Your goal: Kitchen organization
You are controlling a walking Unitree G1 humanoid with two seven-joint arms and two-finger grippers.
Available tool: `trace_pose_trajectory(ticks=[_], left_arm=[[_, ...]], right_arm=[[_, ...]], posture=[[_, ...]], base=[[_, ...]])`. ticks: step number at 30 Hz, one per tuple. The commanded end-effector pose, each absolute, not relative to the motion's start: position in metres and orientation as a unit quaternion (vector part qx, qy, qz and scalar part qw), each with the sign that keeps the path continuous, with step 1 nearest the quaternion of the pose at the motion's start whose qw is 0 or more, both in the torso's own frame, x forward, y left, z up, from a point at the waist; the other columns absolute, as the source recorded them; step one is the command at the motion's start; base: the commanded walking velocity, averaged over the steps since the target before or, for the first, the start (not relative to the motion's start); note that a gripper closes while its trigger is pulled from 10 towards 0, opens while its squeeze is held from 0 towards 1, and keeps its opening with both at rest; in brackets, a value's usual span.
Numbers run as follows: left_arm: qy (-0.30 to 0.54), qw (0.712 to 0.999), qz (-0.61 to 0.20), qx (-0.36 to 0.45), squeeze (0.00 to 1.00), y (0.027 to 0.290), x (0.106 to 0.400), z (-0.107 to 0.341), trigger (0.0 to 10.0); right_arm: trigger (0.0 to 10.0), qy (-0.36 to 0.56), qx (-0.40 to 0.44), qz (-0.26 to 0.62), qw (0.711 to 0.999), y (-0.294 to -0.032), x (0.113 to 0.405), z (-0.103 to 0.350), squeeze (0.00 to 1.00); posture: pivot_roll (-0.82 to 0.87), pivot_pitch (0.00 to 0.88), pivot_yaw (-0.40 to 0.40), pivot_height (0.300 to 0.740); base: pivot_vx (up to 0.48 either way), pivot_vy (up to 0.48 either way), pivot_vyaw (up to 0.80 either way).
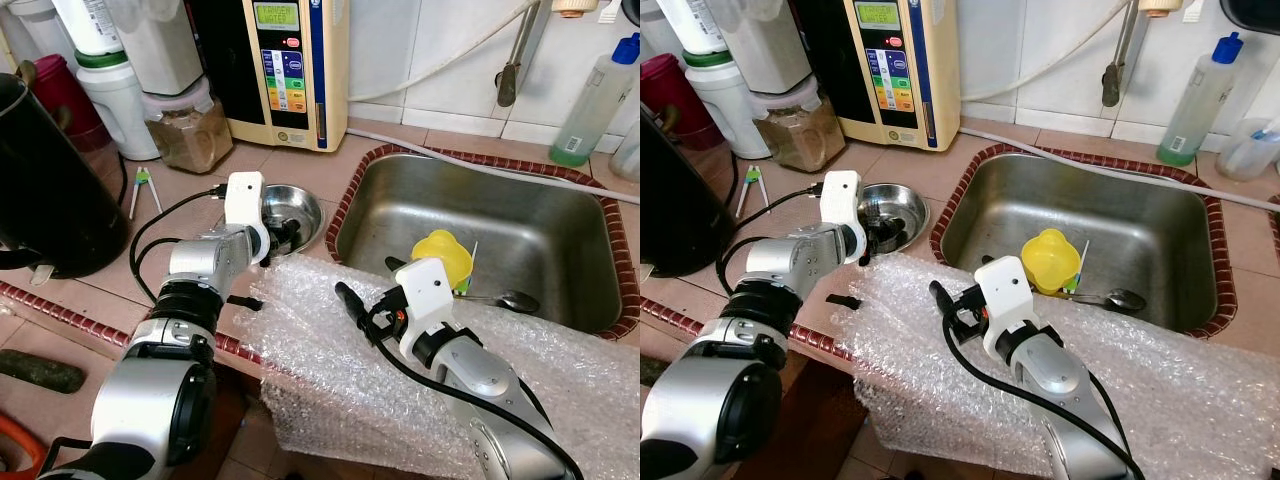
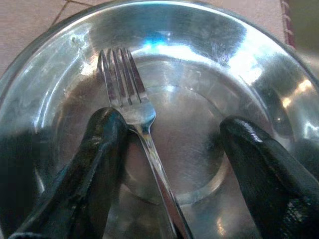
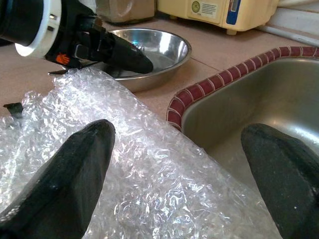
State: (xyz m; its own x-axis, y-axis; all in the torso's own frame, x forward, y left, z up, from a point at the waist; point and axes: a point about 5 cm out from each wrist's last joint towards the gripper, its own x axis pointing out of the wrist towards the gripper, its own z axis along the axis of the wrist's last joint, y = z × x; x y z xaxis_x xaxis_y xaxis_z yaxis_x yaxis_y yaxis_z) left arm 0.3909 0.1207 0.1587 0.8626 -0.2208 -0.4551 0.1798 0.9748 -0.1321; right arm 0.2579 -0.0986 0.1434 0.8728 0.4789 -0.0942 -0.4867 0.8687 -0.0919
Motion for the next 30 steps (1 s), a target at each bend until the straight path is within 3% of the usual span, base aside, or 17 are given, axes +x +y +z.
trace_pose_trajectory(ticks=[1, 7, 8, 9, 10, 19, 30], left_arm=[[0.261, 0.962, -0.081, -0.022, 1.00, 0.131, 0.387, 0.148, 10.0], [0.254, 0.964, -0.072, 0.005, 1.00, 0.136, 0.383, 0.140, 10.0], [0.262, 0.962, -0.077, -0.014, 0.00, 0.135, 0.381, 0.137, 4.9], [0.264, 0.961, -0.078, -0.020, 0.00, 0.134, 0.380, 0.136, 4.9], [0.271, 0.958, -0.082, -0.035, 0.00, 0.133, 0.379, 0.134, 0.0], [0.281, 0.952, -0.104, -0.066, 0.00, 0.131, 0.381, 0.133, 0.0], [0.300, 0.941, -0.158, -0.005, 0.00, 0.143, 0.380, 0.124, 0.0]], right_arm=[[10.0, 0.035, -0.059, 0.251, 0.966, -0.096, 0.259, 0.141, 0.21], [10.0, 0.035, -0.059, 0.253, 0.965, -0.096, 0.260, 0.142, 0.21], [10.0, 0.034, -0.060, 0.254, 0.965, -0.096, 0.260, 0.142, 0.21], [10.0, 0.034, -0.060, 0.254, 0.965, -0.096, 0.261, 0.142, 0.21], [10.0, 0.033, -0.061, 0.255, 0.964, -0.096, 0.261, 0.143, 0.21], [10.0, 0.030, -0.067, 0.253, 0.965, -0.100, 0.264, 0.144, 0.21], [10.0, 0.030, -0.071, 0.256, 0.964, -0.100, 0.266, 0.144, 0.21]], posture=[[-0.04, 0.089, 0.130, 0.740], [-0.03, 0.086, 0.123, 0.740], [-0.03, 0.086, 0.123, 0.740], [-0.03, 0.086, 0.123, 0.740], [-0.04, 0.082, 0.120, 0.740], [-0.05, 0.065, 0.117, 0.740], [-0.05, 0.062, 0.116, 0.740]], base=[[0.000, 0.000, 0.00], [0.000, 0.000, 0.00], [0.000, 0.000, 0.00], [0.000, 0.000, 0.00], [0.000, 0.000, 0.00], [0.000, 0.000, 0.00], [0.000, 0.000, 0.00]])
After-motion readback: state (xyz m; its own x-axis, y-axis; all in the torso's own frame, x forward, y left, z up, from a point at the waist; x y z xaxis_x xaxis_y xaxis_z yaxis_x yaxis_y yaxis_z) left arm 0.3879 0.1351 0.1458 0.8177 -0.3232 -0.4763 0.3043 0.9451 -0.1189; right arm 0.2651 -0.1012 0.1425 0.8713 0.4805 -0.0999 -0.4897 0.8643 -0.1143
